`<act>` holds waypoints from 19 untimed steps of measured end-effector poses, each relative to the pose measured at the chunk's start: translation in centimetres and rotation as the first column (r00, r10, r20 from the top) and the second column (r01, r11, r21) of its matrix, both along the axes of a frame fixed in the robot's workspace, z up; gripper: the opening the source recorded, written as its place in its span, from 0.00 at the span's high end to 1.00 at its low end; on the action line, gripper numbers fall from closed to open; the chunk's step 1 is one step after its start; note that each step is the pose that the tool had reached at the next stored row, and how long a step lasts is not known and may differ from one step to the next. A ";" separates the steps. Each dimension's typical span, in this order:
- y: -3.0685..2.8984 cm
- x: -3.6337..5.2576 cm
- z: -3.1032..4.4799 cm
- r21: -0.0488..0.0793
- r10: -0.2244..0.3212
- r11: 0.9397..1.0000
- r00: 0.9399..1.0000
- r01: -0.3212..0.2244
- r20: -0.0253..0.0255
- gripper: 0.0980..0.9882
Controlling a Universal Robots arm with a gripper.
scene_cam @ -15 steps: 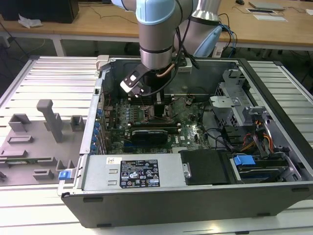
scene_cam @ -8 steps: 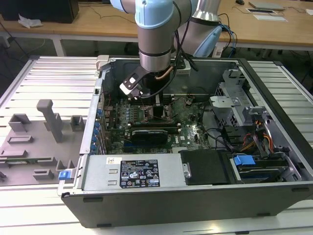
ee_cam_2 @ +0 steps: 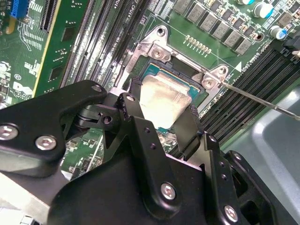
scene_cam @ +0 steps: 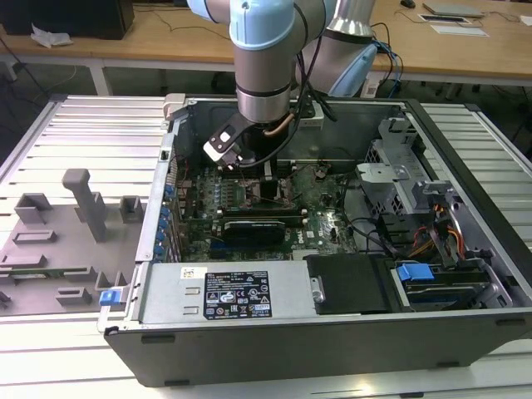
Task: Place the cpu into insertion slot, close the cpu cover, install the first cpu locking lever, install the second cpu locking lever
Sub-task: 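Place the cpu into insertion slot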
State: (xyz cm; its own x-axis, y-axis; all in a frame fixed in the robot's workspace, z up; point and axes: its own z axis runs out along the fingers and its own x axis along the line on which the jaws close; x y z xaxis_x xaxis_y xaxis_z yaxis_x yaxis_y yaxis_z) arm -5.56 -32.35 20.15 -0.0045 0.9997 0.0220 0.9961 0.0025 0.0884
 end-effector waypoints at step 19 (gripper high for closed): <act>0.01 0.00 1.08 0.000 0.000 1.000 1.000 0.000 0.000 0.43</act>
